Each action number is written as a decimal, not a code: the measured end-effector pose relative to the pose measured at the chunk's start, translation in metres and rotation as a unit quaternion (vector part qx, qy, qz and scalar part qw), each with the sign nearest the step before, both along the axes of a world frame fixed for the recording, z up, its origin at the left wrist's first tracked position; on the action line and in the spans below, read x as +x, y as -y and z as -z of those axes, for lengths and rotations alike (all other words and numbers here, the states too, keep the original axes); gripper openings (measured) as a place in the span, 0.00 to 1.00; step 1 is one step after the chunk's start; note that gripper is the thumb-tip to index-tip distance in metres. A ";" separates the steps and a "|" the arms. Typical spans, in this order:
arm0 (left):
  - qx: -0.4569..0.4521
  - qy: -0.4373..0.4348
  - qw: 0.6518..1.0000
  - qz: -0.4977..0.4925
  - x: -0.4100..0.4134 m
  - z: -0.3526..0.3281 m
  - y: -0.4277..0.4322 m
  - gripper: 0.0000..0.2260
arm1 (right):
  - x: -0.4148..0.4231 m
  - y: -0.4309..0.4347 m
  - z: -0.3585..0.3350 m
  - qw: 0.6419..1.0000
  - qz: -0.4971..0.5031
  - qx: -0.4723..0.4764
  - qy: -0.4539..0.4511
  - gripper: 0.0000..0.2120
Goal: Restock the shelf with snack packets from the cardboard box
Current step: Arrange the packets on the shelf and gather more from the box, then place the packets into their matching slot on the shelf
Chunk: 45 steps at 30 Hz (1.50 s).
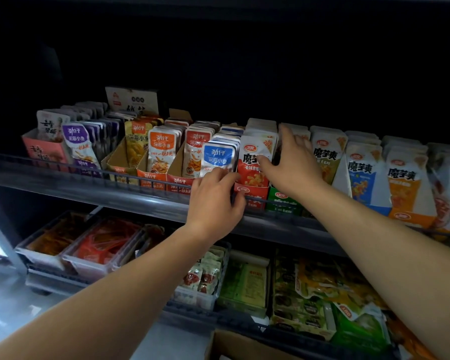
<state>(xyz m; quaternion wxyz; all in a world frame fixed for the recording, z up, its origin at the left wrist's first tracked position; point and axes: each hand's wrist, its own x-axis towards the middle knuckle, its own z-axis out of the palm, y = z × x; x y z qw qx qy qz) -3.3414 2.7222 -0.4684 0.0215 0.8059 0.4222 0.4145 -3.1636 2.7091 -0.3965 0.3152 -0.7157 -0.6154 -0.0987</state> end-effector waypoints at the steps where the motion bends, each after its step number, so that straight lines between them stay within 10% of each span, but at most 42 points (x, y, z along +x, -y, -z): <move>1: 0.001 0.001 1.000 0.004 0.000 0.000 0.000 0.15 | 0.001 0.004 0.000 1.000 0.000 0.010 -0.004 0.36; 11: -0.064 0.065 0.995 0.046 -0.022 0.018 0.042 0.06 | 0.000 0.113 0.052 0.992 -0.103 0.037 -0.065 0.11; 23: -0.378 -0.071 0.923 -0.015 -0.080 0.238 0.154 0.11 | 0.004 0.244 0.313 0.915 -0.077 -0.391 -0.067 0.14; 31: -0.466 -0.060 0.883 -0.006 -0.083 0.309 0.180 0.15 | 0.043 0.281 0.434 0.852 -0.047 -0.512 -0.101 0.01; 40: -0.464 -0.043 0.885 -0.005 -0.084 0.327 0.184 0.17 | 0.057 0.289 0.494 0.816 0.095 -0.557 -0.125 0.39; 45: -0.452 -0.048 0.891 -0.006 -0.083 0.327 0.184 0.17 | 0.044 0.302 0.503 0.823 0.038 -0.560 -0.085 0.35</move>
